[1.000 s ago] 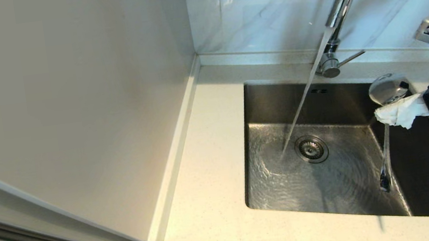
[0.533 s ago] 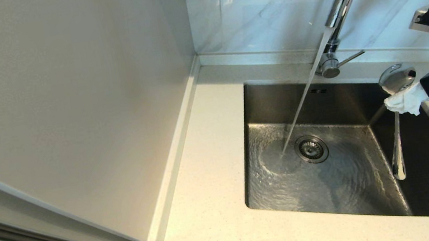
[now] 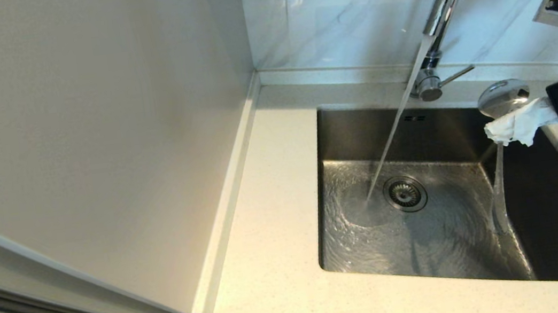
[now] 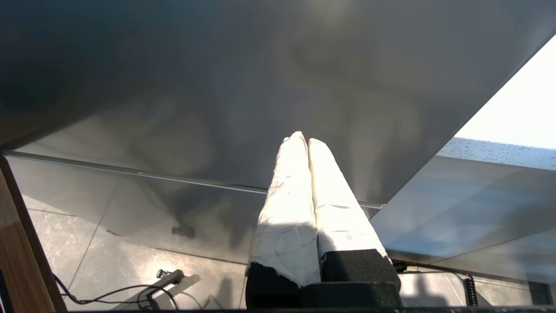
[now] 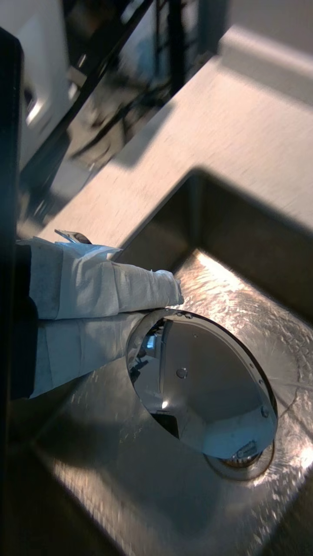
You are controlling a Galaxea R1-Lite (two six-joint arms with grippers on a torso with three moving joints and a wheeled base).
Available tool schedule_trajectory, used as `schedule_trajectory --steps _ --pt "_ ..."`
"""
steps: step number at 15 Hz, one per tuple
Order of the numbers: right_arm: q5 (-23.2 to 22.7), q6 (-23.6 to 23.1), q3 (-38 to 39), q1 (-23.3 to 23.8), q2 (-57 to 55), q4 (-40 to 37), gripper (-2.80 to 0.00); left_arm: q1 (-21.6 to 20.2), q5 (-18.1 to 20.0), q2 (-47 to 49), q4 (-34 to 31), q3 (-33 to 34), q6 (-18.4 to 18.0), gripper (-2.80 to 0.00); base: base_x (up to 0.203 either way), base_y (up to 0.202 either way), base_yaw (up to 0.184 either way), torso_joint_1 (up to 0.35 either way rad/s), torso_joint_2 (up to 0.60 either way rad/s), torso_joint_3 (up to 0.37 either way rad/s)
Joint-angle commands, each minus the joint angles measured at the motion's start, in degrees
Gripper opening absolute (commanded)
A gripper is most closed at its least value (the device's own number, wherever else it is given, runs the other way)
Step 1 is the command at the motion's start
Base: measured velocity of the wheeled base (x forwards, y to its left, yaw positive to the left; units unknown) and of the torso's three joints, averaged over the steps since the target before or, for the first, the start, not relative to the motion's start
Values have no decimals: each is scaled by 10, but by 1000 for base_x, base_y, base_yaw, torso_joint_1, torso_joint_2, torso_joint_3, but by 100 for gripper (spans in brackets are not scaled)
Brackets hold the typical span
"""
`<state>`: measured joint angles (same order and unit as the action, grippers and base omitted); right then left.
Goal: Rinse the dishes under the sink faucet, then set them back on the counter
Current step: Rinse the spoon
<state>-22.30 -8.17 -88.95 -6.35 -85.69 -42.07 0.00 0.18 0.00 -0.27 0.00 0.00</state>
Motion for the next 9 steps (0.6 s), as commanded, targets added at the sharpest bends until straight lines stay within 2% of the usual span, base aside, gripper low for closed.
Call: schedule_trajectory --steps 1,3,4,5,6,9 --pt "2 196 -34 -24 -4 3 -280 0 0 0 0 0 0 -280 0 0 0 0 0 0" --pt "34 381 -104 -41 -30 6 -280 0 0 0 0 0 0 -280 0 0 0 0 0 0" --pt "57 454 -136 -45 -53 7 -280 0 0 0 0 0 0 -280 0 0 0 0 0 0" --pt "78 507 -155 -48 -75 7 -280 0 1 0 0 0 0 -280 0 0 0 0 0 0" --pt "90 546 -165 -49 -92 8 -280 0 0 0 0 0 0 -280 0 0 0 0 0 0" --pt "109 614 -210 -33 -154 8 -280 0 0 0 0 0 0 -280 0 0 0 0 0 0"
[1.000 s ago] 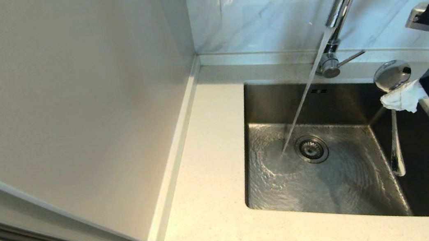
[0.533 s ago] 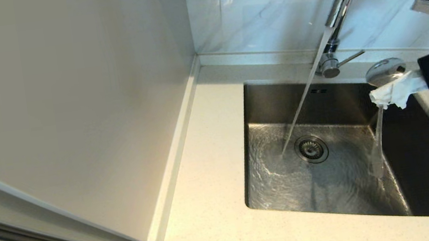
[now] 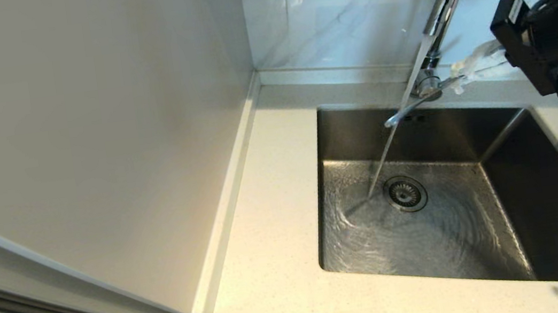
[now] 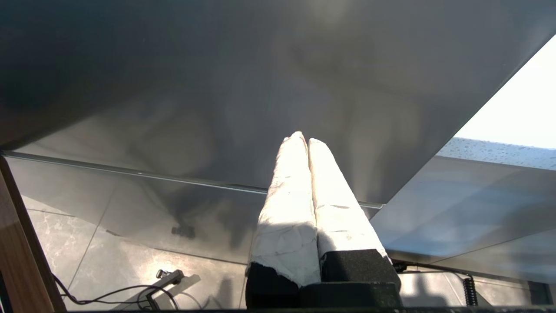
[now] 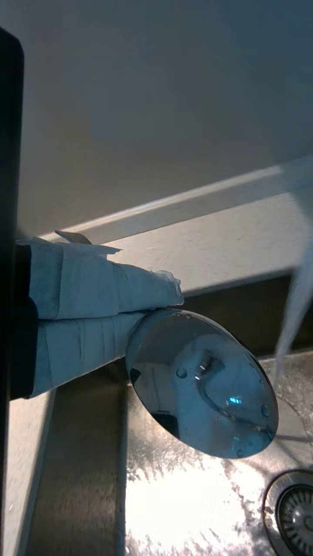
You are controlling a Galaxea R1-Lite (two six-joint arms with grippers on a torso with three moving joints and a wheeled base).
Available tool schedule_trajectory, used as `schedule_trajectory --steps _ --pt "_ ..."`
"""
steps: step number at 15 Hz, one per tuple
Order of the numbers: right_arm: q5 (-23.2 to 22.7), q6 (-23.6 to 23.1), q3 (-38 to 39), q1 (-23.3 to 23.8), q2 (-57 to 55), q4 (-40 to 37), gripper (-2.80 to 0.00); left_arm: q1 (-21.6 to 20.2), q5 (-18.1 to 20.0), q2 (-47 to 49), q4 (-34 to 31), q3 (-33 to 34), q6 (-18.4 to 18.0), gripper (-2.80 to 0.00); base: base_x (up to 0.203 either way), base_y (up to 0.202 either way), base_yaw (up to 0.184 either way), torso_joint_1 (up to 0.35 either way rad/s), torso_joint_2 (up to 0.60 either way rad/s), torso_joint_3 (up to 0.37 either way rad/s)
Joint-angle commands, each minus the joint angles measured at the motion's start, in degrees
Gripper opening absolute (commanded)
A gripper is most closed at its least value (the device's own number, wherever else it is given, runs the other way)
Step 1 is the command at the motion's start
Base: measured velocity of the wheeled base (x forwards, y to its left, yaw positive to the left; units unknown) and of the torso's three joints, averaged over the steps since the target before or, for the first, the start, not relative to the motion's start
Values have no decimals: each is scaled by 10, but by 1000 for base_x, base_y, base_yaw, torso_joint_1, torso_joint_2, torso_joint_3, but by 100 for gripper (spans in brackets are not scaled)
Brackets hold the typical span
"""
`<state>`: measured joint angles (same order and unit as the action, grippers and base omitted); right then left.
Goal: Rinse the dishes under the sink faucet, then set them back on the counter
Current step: Rinse the spoon
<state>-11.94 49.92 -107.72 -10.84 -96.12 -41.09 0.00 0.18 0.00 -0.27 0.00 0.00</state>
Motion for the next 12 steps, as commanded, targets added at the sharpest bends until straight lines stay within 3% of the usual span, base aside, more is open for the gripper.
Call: schedule_trajectory --steps 1,4,7,9,12 --pt "14 46 -29 28 -59 -1 -280 0 1 0 0 0 0 -280 0 0 0 0 0 0" --pt "17 58 -34 82 -73 0 -280 0 0 0 0 0 0 -280 0 0 0 0 0 0" --pt "20 41 -33 137 -93 75 -280 0 0 0 0 0 0 -280 0 0 0 0 0 0" --pt "61 19 -50 149 -102 91 -280 0 0 0 0 0 0 -280 0 0 0 0 0 0" --pt "76 -9 -50 150 -100 137 -280 0 1 0 0 0 0 -280 0 0 0 0 0 0"
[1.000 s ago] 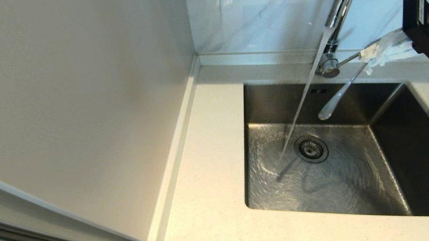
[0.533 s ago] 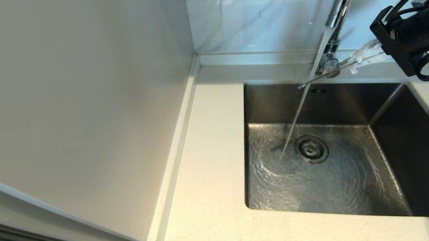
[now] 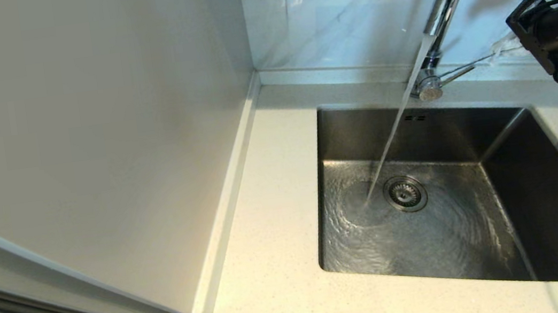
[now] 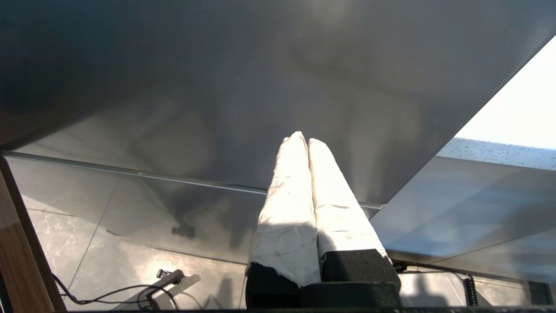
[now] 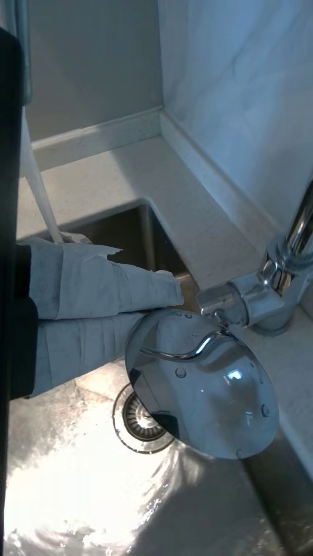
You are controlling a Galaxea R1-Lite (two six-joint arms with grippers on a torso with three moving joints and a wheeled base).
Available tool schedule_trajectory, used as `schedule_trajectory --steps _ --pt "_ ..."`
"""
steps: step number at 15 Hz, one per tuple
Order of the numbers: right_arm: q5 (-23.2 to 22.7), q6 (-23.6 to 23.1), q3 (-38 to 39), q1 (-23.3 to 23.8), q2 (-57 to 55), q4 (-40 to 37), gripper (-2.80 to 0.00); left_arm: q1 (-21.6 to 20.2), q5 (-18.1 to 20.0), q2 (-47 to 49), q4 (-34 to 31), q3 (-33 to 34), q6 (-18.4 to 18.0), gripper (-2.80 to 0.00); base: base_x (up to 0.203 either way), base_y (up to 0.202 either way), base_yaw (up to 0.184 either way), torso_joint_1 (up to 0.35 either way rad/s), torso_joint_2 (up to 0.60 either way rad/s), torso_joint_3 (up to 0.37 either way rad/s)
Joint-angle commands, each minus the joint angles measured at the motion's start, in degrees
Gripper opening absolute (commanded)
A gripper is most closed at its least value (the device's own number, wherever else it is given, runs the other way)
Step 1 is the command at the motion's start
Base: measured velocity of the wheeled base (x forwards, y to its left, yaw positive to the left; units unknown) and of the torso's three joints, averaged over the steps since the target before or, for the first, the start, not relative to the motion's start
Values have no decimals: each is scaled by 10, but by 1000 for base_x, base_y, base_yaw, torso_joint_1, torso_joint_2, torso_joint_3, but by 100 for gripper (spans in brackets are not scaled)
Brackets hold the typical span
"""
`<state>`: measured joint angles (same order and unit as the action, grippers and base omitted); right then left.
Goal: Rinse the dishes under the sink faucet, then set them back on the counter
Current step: Rinse the spoon
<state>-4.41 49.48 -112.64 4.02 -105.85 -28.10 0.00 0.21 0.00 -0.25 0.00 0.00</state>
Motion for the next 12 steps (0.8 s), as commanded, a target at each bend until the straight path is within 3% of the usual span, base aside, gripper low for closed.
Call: schedule_trajectory --steps 1,6,12 --pt "2 -11 -1 1 -2 16 -280 0 0 0 0 0 0 -280 0 0 0 0 0 0" --pt "0 -23 0 -2 5 15 -280 0 0 0 0 0 0 -280 0 0 0 0 0 0" --pt "-4 -35 2 -37 16 17 -280 0 0 0 0 0 0 -280 0 0 0 0 0 0"
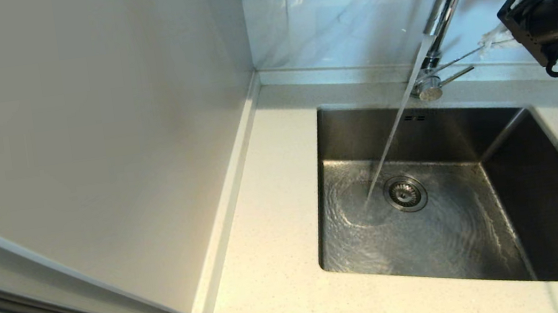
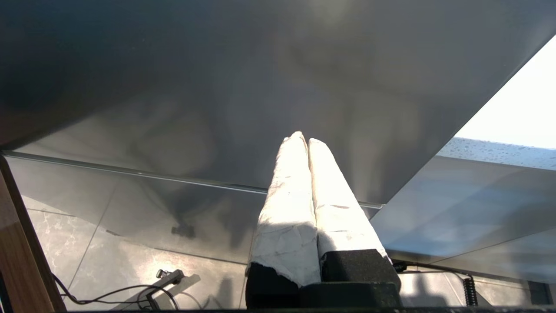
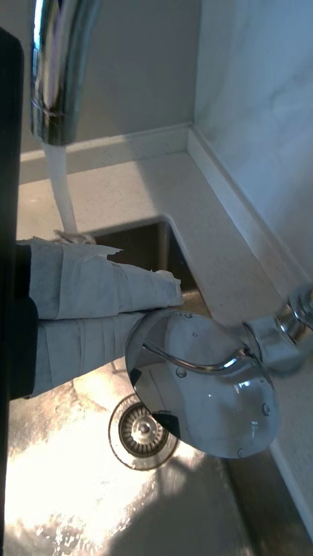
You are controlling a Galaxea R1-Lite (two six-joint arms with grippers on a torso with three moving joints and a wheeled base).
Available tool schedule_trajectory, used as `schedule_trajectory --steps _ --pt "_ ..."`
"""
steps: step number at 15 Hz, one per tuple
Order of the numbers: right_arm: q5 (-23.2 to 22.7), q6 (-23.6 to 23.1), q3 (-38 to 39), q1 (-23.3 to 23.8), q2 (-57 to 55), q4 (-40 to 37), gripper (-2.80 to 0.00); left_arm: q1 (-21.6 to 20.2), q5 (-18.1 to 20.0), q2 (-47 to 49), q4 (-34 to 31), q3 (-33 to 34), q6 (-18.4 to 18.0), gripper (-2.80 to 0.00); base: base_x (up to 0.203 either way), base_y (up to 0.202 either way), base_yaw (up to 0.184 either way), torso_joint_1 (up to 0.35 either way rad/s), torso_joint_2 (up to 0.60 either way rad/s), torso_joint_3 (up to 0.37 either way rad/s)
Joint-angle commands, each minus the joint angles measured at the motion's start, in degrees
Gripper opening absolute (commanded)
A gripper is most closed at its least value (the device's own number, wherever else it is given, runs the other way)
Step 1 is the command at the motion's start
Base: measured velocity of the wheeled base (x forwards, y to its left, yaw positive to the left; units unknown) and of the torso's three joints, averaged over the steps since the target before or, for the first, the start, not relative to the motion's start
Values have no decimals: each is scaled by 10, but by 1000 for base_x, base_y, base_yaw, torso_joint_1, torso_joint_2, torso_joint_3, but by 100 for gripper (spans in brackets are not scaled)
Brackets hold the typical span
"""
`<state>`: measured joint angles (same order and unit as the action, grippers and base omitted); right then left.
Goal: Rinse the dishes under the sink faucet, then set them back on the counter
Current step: Rinse the spoon
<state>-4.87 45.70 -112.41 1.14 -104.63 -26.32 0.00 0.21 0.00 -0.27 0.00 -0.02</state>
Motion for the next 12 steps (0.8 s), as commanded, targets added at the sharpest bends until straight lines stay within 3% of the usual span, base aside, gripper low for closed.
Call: schedule_trajectory --steps 1,12 --pt "0 -4 0 -10 4 0 -280 0 0 0 0 0 0 -280 0 0 0 0 0 0" --pt "-1 -19 17 -18 5 0 -280 0 0 0 0 0 0 -280 0 0 0 0 0 0"
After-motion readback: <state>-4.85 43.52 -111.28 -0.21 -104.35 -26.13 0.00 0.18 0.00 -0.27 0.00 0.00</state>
